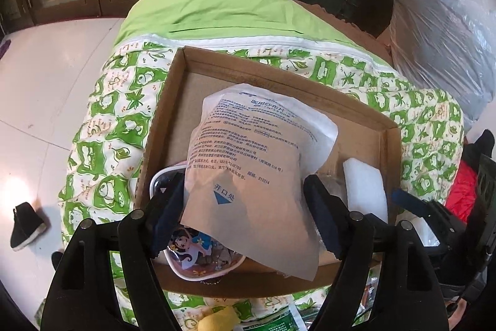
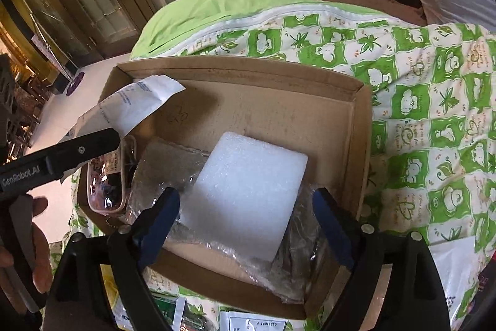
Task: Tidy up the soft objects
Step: 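Place the white pouch and foam block into the tray, open both grippers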
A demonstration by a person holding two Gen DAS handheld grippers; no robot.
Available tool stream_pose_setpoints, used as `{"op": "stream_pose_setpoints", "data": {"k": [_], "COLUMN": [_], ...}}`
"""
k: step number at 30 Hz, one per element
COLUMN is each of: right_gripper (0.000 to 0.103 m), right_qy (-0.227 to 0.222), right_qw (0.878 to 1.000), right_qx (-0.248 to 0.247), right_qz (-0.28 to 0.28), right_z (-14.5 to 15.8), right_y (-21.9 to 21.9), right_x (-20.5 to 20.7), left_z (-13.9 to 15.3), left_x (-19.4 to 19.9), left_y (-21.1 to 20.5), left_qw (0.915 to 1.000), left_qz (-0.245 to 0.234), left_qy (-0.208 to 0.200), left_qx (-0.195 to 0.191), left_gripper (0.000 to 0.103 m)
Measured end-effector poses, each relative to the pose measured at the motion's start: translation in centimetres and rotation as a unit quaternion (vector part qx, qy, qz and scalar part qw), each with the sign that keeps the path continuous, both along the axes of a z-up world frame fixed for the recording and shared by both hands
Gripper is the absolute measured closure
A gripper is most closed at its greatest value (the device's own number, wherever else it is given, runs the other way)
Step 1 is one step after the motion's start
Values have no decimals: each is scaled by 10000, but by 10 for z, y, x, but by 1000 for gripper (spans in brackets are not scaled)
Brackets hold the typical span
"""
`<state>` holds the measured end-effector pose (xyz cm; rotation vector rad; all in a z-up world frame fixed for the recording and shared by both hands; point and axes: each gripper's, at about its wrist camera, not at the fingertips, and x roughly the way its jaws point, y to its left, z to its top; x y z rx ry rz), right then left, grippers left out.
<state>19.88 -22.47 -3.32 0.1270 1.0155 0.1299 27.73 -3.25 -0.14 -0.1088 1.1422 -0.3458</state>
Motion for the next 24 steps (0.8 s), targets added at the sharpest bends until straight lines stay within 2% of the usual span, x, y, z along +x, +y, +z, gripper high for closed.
{"op": "stream_pose_setpoints", "data": {"k": [7, 13, 16, 18, 21, 24], "right_gripper": [2, 2, 2, 2, 2, 2], "right_qy": [-140, -234, -280, -308, -316, -307], "right_qw": [9999, 9997, 9995, 9994, 9994, 9993], "right_qx": [66, 114, 152, 136, 153, 188], "right_qz": [-31, -20, 12, 42, 73, 71], "right_z": [9, 15, 17, 17, 14, 11], "right_y": [-3, -3, -2, 1, 3, 4], "right_x": [-19, -36, -49, -53, -59, -64], "left_z": [8, -1, -7, -7, -3, 0], "left_x": [-14, -28, -32, -37, -44, -50], "left_y": [-9, -11, -8, -5, -3, -3], "left_qw": [9987, 9967, 9972, 9973, 9974, 9966], "left_qz": [-251, -415, -382, -367, -404, -422], "left_qy": [-189, -267, -224, -325, -427, -484], "left_qx": [406, 639, 609, 555, 414, 523], "left_gripper": [26, 21, 12, 1, 0, 0]}}
